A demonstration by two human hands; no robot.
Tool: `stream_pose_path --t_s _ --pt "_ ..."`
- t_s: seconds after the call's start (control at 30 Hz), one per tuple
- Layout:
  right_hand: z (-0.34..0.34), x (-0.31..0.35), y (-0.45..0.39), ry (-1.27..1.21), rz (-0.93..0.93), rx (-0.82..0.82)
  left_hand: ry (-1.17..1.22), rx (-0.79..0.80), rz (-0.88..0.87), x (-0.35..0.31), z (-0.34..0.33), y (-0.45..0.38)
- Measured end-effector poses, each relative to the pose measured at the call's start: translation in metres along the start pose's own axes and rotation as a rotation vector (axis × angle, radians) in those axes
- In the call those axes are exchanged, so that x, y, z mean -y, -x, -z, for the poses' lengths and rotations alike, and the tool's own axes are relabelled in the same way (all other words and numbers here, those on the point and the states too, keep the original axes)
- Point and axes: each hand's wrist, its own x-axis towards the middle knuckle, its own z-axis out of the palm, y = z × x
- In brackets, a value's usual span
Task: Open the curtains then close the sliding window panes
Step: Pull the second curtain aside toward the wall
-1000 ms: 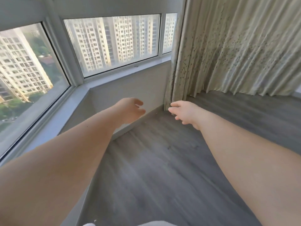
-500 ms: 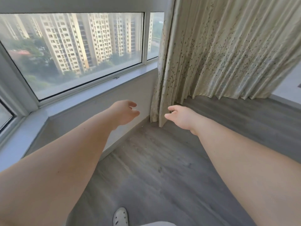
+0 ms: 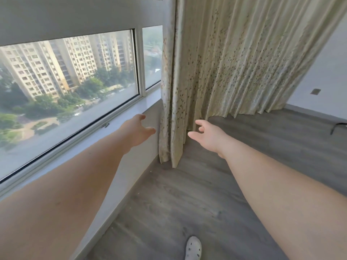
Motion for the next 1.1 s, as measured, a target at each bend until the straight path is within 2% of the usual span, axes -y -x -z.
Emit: stream_pose_path --t_s 0.3,0.47,0.67,0.83,0.93,1.1 --pt "0.064 -0.024 -0.177 -0.111 0.013 -0.026 -0.061 -0.116 -0.016 -0.083 -0.023 -0.159" --pt "0.11 -0.017 -0.271 -0.218 0.034 -0.046 0.016 -0.238 -0.001 -0.13 -0.024 -0.232" --pt "0.126 -0.016 -0.355 -0.15 0.1 -0.03 0.031 -0.276 0.015 -0.159 -0.035 -0.322" --pt "0.132 -0.009 -0.434 -0.163 0.072 -0.062 0.206 -0.328 -0.048 -0.186 -0.039 -0.419" --pt "0.13 0.011 -0.494 -0.071 0.106 -0.105 0.302 -0.342 -0.122 -0.201 -0.031 -0.491" --pt "0.134 0.041 -0.588 -0.038 0.11 -0.198 0.449 -0.245 -0.241 -0.219 -0.024 -0.586"
